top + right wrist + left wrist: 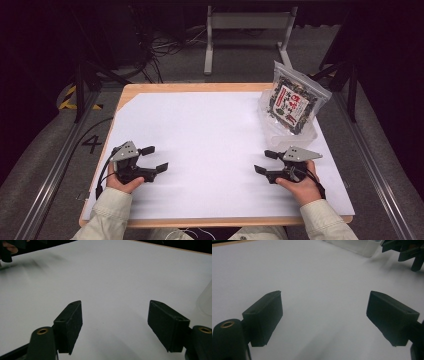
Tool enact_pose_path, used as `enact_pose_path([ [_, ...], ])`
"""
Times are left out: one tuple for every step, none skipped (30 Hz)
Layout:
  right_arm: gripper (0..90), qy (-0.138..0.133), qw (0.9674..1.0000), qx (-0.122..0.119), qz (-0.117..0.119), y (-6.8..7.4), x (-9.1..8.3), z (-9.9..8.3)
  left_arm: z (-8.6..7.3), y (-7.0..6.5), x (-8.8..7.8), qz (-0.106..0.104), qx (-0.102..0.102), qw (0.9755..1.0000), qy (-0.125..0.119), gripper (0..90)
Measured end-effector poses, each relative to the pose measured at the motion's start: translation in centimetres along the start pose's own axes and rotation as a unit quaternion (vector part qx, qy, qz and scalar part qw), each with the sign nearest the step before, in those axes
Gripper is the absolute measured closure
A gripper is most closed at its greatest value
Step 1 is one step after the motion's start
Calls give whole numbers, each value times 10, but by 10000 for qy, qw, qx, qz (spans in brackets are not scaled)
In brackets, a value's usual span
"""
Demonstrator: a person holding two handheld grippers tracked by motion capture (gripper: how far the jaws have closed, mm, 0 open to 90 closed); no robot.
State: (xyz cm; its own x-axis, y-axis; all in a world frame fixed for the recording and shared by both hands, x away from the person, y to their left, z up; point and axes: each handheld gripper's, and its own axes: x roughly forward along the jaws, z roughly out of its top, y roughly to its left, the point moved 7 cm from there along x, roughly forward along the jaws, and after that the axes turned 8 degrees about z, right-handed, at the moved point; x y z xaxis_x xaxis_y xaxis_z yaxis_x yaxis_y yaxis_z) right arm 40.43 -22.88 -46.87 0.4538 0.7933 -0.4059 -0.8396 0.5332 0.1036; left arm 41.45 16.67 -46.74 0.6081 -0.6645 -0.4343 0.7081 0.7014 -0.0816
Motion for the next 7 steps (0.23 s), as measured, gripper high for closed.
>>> enact_pose_path([
  [279,16,10000,29,-3,-1,0,-1,-1,1,0,28,-12,10000,29,145],
  [279,31,10000,48,1,-1,0,-1,-1,1,1,33,5,10000,35,145],
  [279,40,10000,57,10,-1,0,-2,-2,1,1,62,28,10000,56,146],
  [279,42,10000,83,20,-1,0,-2,-3,0,2,43,-19,9999,103,146],
  [278,42,9999,99,25,-2,0,-2,-3,1,3,80,48,9999,129,147],
  [279,44,9999,105,30,-2,-1,-2,-4,1,4,139,70,9997,192,149],
  [279,57,9999,108,44,-2,-1,-2,-4,1,4,139,70,9997,192,152],
])
